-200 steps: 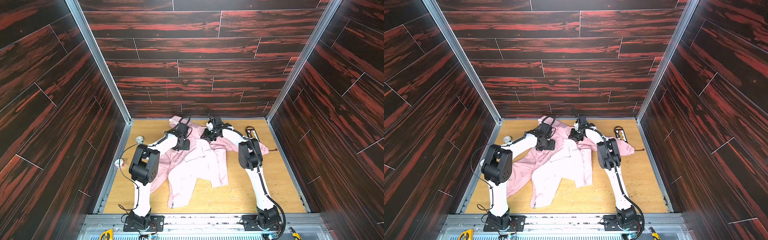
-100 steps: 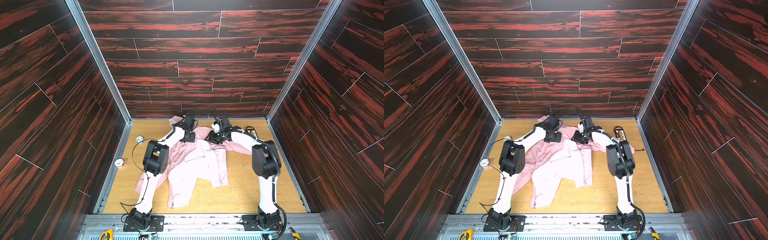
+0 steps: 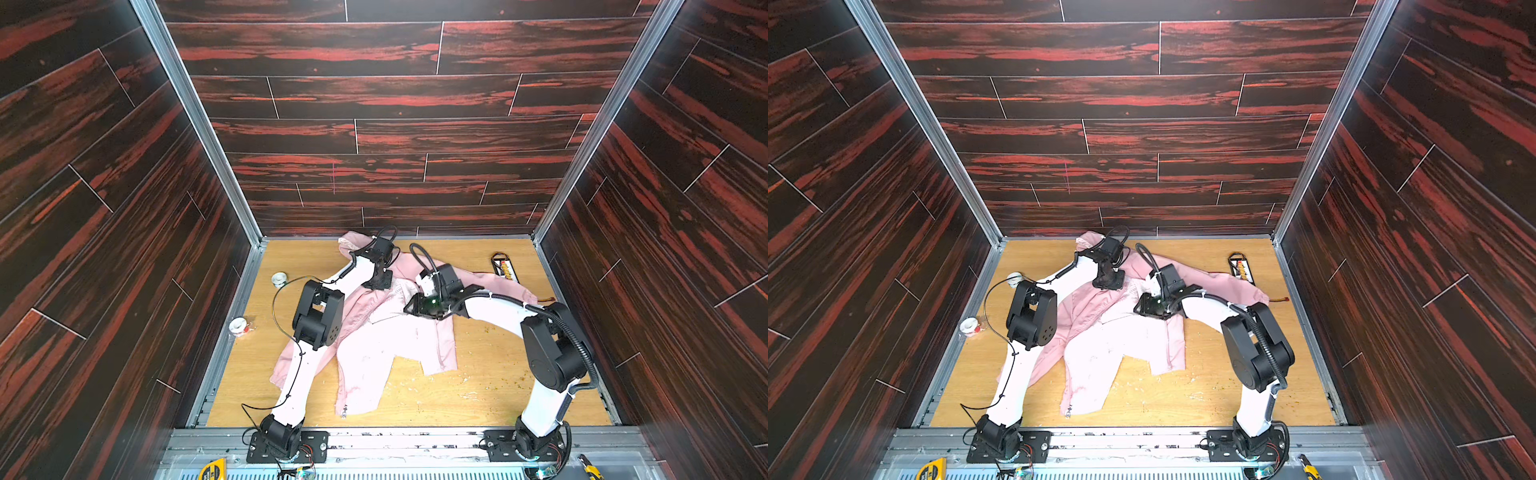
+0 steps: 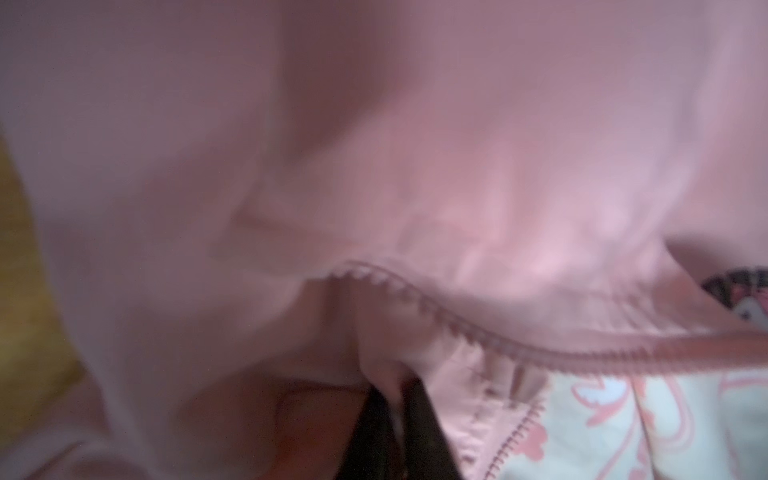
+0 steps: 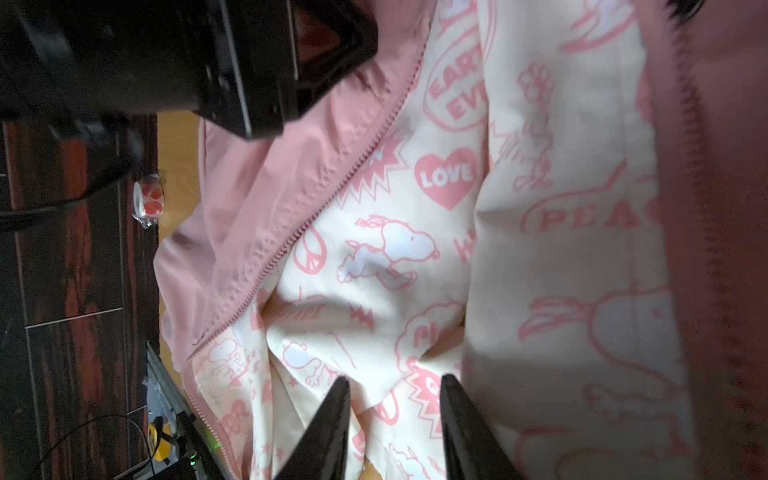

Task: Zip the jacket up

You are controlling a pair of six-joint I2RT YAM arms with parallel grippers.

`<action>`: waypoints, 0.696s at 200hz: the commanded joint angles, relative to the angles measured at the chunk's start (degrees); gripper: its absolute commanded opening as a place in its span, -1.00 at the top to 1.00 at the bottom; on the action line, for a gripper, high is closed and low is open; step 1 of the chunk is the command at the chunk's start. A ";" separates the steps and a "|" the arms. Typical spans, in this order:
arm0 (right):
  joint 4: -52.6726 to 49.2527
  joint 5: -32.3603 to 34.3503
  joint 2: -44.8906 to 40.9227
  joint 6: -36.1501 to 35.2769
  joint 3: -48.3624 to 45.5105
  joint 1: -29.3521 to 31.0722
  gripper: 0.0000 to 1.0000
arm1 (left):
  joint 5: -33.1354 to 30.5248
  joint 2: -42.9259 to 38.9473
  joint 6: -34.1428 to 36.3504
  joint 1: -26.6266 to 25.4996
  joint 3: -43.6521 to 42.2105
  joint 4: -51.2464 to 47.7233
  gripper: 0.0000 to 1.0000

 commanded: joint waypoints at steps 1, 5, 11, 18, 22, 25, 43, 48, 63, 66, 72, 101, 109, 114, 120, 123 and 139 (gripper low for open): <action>3.98 0.96 2.35 1.40 -1.56 -0.15 0.24 | 0.24 -2.78 -0.92 -0.24 0.86 -1.08 1.00; 4.21 1.14 2.68 1.39 -1.90 -0.15 0.24 | 0.08 -3.32 -1.12 -0.24 0.72 -0.85 1.00; 4.37 1.42 3.25 1.33 -2.22 -0.20 0.25 | -0.04 -4.11 -1.28 -0.17 0.55 -0.48 1.00; 4.63 1.52 3.94 1.19 -2.59 -0.15 0.25 | -0.07 -4.91 -1.64 -0.10 0.37 -0.08 1.00; 4.95 1.52 4.16 1.16 -2.86 -0.19 0.25 | 0.00 -5.53 -1.80 -0.03 0.34 0.14 1.00; 5.13 1.52 4.28 1.25 -3.07 -0.20 0.25 | 0.02 -5.88 -1.96 -0.01 0.34 0.29 1.00; 6.07 1.61 4.92 1.50 -4.05 -0.18 0.25 | 0.29 -7.85 -3.24 0.60 0.28 0.73 1.00; 6.37 1.66 5.05 1.61 -4.29 -0.15 0.25 | 0.20 -8.32 -3.72 0.86 0.19 0.90 1.00; 6.88 1.44 5.43 1.70 -4.63 -0.26 0.25 | 0.92 -10.36 -5.88 2.05 -1.00 2.18 1.00; 6.89 1.39 5.52 1.76 -4.70 -0.24 0.25 | 1.08 -10.75 -6.38 2.32 -1.28 2.72 1.00; 7.01 1.39 5.75 1.74 -4.84 -0.27 0.25 | 1.42 -11.67 -7.32 2.95 -2.23 3.64 1.00; 7.75 1.00 6.40 2.02 -5.23 -0.43 0.26 | 3.42 -16.28 -13.82 6.57 -7.86 11.17 1.00; 7.93 0.84 6.43 2.05 -5.34 -0.56 0.26 | 3.87 -17.32 -15.82 7.71 -9.61 13.46 1.00; 8.00 0.76 6.41 2.10 -5.33 -0.50 0.26 | 3.96 -17.91 -17.22 8.41 -10.62 14.82 1.00; 8.11 0.68 6.46 2.04 -5.39 -0.50 0.27 | 4.08 -18.47 -18.76 9.24 -11.83 16.41 1.00; 8.11 0.65 6.43 2.10 -5.33 -0.50 0.27 | 4.07 -18.72 -19.73 9.72 -12.23 17.20 1.00; 8.13 0.38 6.37 2.04 -5.28 -0.57 0.27 | 4.09 -19.38 -24.22 11.80 -14.17 20.37 1.00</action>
